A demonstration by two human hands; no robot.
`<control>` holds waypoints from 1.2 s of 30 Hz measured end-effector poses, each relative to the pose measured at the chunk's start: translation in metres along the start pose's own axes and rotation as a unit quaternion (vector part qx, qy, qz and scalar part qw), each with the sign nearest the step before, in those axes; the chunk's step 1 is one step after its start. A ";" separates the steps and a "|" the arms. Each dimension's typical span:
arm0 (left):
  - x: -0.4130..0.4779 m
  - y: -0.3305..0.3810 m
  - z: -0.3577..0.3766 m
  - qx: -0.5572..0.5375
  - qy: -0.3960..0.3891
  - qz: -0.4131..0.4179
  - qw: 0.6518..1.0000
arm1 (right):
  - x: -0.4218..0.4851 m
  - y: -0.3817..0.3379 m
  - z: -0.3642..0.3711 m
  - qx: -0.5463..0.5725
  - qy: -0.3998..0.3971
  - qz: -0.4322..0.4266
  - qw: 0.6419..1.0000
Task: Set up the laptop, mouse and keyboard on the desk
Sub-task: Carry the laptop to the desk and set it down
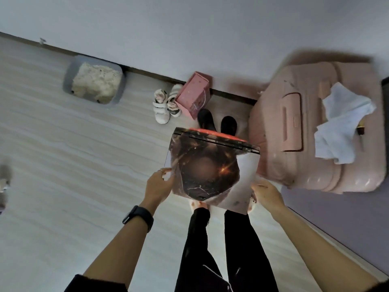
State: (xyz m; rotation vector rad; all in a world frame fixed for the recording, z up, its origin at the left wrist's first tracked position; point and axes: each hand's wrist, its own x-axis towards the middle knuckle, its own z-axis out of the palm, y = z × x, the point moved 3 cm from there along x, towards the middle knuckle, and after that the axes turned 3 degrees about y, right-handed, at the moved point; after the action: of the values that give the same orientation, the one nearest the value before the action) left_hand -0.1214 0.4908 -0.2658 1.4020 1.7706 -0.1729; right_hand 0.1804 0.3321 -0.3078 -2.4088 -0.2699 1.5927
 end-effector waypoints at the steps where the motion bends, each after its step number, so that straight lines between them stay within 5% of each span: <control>1: 0.017 -0.003 -0.003 0.014 0.001 -0.003 1.000 | 0.011 -0.001 0.001 0.018 0.010 0.013 1.000; 7: 0.110 -0.012 -0.009 0.048 -0.024 -0.033 0.998 | 0.065 0.014 0.030 0.159 0.059 0.094 0.981; 15: 0.169 -0.019 0.015 -0.190 -0.177 -0.117 0.959 | 0.090 0.034 0.057 0.328 0.048 0.083 0.940; 25: 0.177 -0.051 0.026 -0.226 -0.154 -0.147 0.951 | 0.082 0.041 0.051 0.323 -0.017 0.081 0.943; 36: 0.015 -0.101 -0.014 -0.317 -0.098 -0.205 0.921 | -0.033 0.043 0.028 0.208 -0.054 0.060 0.975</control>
State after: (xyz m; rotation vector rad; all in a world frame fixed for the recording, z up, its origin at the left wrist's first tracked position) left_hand -0.2150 0.4735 -0.3051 0.5277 1.7146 0.0422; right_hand 0.1427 0.2842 -0.3025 -2.0535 0.1814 1.6395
